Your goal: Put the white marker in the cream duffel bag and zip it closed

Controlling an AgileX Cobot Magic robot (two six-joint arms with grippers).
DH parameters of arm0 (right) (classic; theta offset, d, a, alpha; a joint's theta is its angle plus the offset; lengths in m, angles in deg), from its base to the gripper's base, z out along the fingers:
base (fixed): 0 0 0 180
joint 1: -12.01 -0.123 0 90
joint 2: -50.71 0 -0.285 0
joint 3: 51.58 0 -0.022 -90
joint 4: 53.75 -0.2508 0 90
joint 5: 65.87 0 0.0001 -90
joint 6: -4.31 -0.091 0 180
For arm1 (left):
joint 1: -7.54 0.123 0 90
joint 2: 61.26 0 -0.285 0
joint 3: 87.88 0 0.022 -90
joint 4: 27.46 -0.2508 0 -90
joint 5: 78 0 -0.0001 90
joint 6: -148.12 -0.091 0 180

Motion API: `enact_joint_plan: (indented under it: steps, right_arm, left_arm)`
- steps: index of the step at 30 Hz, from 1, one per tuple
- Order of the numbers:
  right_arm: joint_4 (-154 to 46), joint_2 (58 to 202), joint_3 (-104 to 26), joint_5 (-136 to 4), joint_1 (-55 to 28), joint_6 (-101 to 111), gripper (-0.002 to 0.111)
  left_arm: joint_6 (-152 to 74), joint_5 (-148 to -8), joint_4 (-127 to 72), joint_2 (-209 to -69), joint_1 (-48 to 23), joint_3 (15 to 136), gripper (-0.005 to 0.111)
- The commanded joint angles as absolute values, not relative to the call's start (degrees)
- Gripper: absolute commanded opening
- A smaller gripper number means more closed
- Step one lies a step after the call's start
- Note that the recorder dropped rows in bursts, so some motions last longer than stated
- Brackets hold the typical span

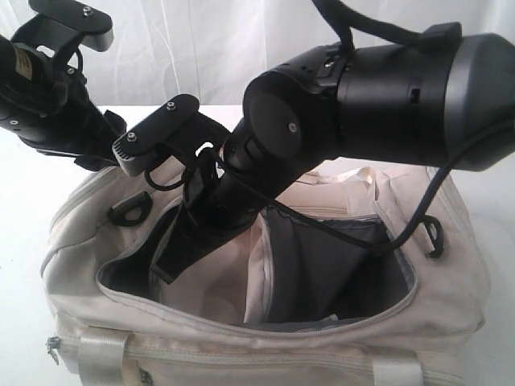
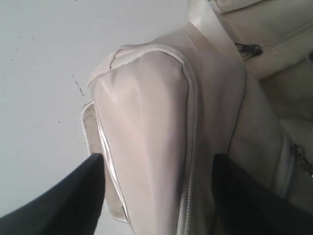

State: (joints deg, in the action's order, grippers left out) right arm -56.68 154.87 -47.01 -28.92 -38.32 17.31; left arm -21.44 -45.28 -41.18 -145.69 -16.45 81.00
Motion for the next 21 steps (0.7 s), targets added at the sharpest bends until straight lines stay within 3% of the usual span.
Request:
enact_joint_plan:
  steps: [1, 11, 13, 18, 21]
  right_arm:
    - [-56.7, 154.3, -46.9, -29.8, -38.2, 17.8, 0.0]
    - [-56.7, 154.3, -46.9, -30.0, -38.2, 18.2, 0.0]
    - [-56.7, 154.3, -46.9, -30.0, -38.2, 18.2, 0.0]
    - [-57.2, 154.0, -46.9, -29.5, -38.2, 18.2, 0.0]
    - [-59.9, 153.0, -46.9, -28.5, -38.2, 19.6, 0.0]
  left_arm:
    - [-21.7, -45.3, -39.0, -146.1, -16.6, 80.6, 0.066]
    - [-21.4, -49.9, -38.6, -147.7, -16.6, 75.4, 0.064]
    - [-21.4, -50.9, -38.6, -147.7, -16.6, 74.7, 0.054]
    - [-21.4, -55.3, -38.6, -147.7, -16.6, 73.2, 0.016]
    - [-21.1, -59.4, -38.6, -147.7, -16.6, 72.3, 0.0]
